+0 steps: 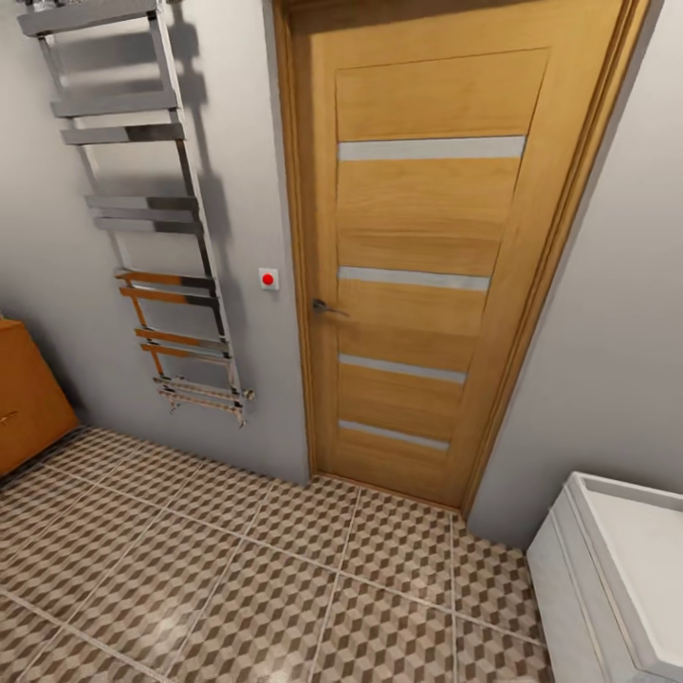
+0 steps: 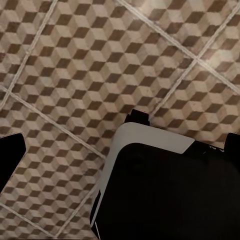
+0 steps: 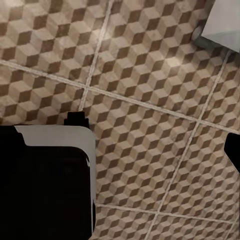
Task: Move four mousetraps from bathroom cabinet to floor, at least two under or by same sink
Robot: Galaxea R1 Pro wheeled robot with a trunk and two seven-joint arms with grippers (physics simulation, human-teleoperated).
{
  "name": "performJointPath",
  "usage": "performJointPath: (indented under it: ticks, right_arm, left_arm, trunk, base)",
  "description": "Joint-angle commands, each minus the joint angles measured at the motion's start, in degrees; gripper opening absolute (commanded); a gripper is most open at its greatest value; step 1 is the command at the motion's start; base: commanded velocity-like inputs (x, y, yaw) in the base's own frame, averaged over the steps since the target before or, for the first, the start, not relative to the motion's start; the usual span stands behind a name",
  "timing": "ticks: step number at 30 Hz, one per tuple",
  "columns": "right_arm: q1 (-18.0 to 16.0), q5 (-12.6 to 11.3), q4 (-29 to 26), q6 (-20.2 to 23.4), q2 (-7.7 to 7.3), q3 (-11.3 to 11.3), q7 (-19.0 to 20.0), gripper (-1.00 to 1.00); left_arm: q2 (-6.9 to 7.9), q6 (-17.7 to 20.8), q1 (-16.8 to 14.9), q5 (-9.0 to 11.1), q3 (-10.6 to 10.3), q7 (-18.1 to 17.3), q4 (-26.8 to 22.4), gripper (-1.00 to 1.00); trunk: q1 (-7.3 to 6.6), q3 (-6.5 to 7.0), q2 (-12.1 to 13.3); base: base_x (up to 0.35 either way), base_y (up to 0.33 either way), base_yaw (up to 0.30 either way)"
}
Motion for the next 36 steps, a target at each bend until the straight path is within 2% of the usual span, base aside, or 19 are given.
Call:
performJointPath:
  ticks: [1,36]
  right_arm:
    - [-0.1,-0.5,0.0,0.2,0.0,0.5,-0.1,1.0]
    - [-0.1,-0.6,0.1,0.2,0.0,0.5,0.0,1.0]
  left_arm:
    - [-0.01,0.1,-0.1,0.2,0.1,0.1,0.1,1.0]
    - [-0.01,0.1,-0.1,0.2,0.1,0.1,0.1,1.0]
  trunk:
    - [0.03,-0.12,-0.1]
    - [0.03,-0.12,-0.1]
  base:
    - [0.0,0.0,0.291]
    - [0.0,0.0,0.291]
